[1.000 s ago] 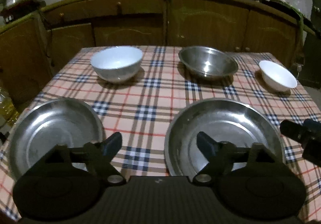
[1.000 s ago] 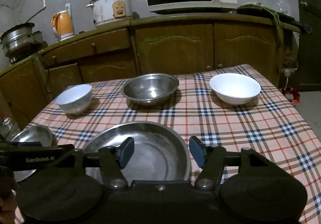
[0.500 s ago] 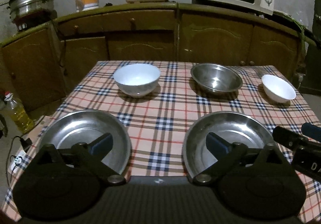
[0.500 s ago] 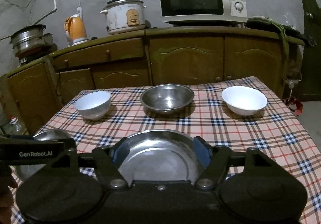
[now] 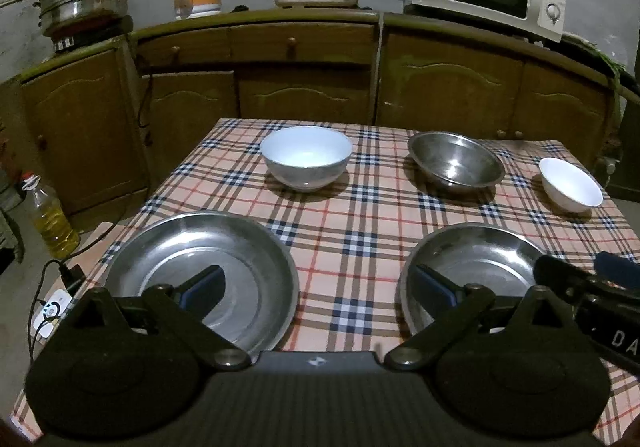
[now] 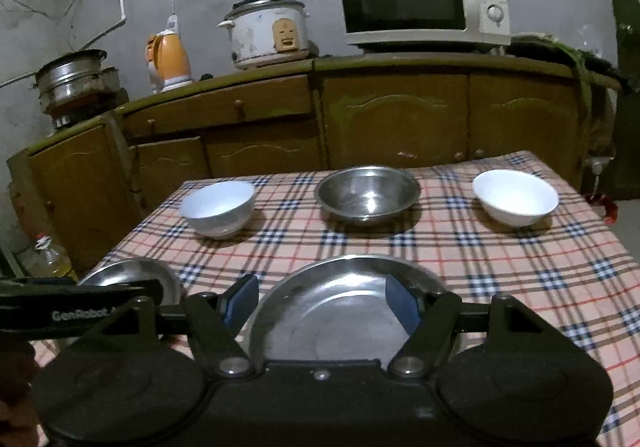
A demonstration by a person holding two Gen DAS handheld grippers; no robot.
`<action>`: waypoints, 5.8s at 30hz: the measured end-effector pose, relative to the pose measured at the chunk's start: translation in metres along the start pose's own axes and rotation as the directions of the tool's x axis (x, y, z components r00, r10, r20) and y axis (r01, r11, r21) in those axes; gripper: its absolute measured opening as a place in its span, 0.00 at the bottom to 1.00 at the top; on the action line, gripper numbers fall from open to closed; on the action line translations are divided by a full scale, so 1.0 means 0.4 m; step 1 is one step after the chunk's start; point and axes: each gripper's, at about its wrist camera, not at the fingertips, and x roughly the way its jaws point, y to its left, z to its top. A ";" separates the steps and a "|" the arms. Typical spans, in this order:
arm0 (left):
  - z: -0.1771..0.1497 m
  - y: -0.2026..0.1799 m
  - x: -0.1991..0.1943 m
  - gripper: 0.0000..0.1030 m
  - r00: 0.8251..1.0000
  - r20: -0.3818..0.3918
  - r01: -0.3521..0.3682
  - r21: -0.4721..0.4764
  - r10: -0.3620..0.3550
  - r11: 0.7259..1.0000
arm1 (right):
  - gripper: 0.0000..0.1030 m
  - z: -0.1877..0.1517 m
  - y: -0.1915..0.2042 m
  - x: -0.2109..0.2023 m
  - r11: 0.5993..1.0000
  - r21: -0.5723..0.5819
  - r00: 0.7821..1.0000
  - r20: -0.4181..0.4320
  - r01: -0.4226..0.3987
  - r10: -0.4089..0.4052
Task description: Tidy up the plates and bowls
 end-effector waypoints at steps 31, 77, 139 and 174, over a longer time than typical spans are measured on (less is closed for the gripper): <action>-0.047 0.237 0.051 0.99 0.994 -0.038 -0.104 -0.115 0.100 0.988 | 0.81 -0.053 0.239 0.120 0.982 -0.116 0.984 -0.114 -0.152 0.139; -0.038 0.417 0.148 0.13 0.996 -0.035 -0.092 -0.241 0.087 0.966 | 0.32 -0.037 0.304 0.301 0.975 -0.071 0.956 -0.227 -0.209 0.188; -0.034 -0.167 0.157 0.14 0.987 -0.095 0.135 0.084 -0.127 0.987 | 0.32 -0.074 -0.275 0.090 0.989 0.108 0.990 -0.106 0.102 -0.091; -0.053 -0.120 0.186 0.52 0.991 -0.069 0.120 0.058 -0.115 0.991 | 0.55 -0.082 -0.237 0.028 0.999 -0.045 0.997 -0.074 -0.021 0.018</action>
